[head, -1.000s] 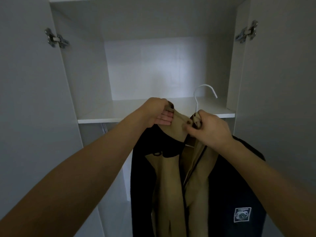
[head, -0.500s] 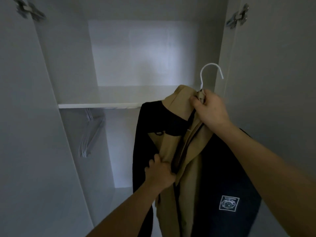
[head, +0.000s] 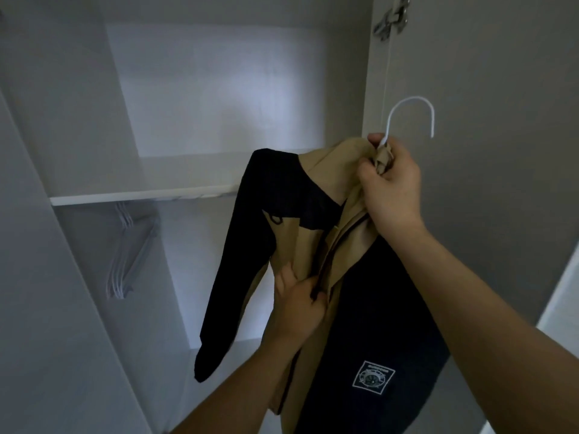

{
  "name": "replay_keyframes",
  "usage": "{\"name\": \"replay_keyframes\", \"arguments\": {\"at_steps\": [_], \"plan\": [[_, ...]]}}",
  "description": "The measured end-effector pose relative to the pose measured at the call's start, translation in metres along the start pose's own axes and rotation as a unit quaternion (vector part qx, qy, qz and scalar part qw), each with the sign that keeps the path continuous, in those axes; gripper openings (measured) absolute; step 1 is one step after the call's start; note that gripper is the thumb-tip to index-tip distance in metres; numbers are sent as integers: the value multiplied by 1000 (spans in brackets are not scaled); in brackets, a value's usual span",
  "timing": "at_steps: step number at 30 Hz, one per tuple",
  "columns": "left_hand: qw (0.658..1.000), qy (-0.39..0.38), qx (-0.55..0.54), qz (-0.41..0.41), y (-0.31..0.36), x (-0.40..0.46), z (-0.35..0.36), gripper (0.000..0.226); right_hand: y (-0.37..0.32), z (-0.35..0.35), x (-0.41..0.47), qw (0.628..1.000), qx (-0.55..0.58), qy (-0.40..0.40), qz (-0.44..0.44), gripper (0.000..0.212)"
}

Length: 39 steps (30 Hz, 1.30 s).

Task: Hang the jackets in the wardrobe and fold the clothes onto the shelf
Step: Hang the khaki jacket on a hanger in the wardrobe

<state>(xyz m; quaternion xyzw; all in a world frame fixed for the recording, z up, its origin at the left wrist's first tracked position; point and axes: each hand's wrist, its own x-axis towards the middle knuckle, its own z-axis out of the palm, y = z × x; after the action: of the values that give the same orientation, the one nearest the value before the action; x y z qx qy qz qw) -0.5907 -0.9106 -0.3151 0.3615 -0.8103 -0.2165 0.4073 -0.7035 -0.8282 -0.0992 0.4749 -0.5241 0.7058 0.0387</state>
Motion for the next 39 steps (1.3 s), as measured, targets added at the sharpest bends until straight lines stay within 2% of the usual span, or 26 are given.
{"name": "replay_keyframes", "arguments": {"at_steps": [2,4,8,11,14,15,17,19,21,22,24,25,27,29,32,34,36,39], "plan": [[998,-4,-28,-64,-3,0,-11,36,6,-5,0,999,4,33,22,32],[997,-25,-43,-59,-12,-8,-23,36,14,-14,1,995,6,80,52,31],[978,-128,-157,-55,-15,-21,-27,28,25,-20,-1,988,11,132,77,32],[992,-88,-81,-50,-30,-21,-20,21,31,-13,-8,990,21,121,65,33],[997,-40,-27,-61,-58,-31,-25,34,43,-13,-16,990,4,119,75,32],[995,-34,-40,-80,-69,-35,-27,41,47,-13,-19,989,-1,118,84,33],[977,-7,-118,-175,-81,-38,-37,51,54,-14,-24,989,-14,110,99,34],[955,28,-155,-250,-87,-30,-48,42,65,-17,-30,988,-45,90,114,34],[975,43,-68,-205,-89,-15,-63,29,79,-24,-39,986,-96,46,128,20],[986,52,-16,-155,-85,-5,-74,29,86,-29,-42,983,-132,10,125,13],[997,50,57,-23,-64,16,-98,20,96,-37,-48,969,-213,-81,100,14],[995,33,83,51,-51,26,-109,14,97,-38,-52,958,-237,-132,89,16],[974,-19,131,186,-24,43,-122,25,91,-34,-61,942,-224,-235,84,24],[955,-46,150,252,0,55,-127,25,84,-25,-71,929,-168,-315,94,38],[959,-60,117,250,22,62,-130,13,81,-12,-78,903,-155,-389,101,80],[970,-75,70,221,30,61,-133,23,81,-7,-78,881,-164,-430,110,91],[977,-88,27,193,37,58,-135,32,80,-4,-77,860,-146,-471,128,84],[975,-112,-1,192,44,49,-132,46,83,0,-80,837,-105,-518,138,57]]}}
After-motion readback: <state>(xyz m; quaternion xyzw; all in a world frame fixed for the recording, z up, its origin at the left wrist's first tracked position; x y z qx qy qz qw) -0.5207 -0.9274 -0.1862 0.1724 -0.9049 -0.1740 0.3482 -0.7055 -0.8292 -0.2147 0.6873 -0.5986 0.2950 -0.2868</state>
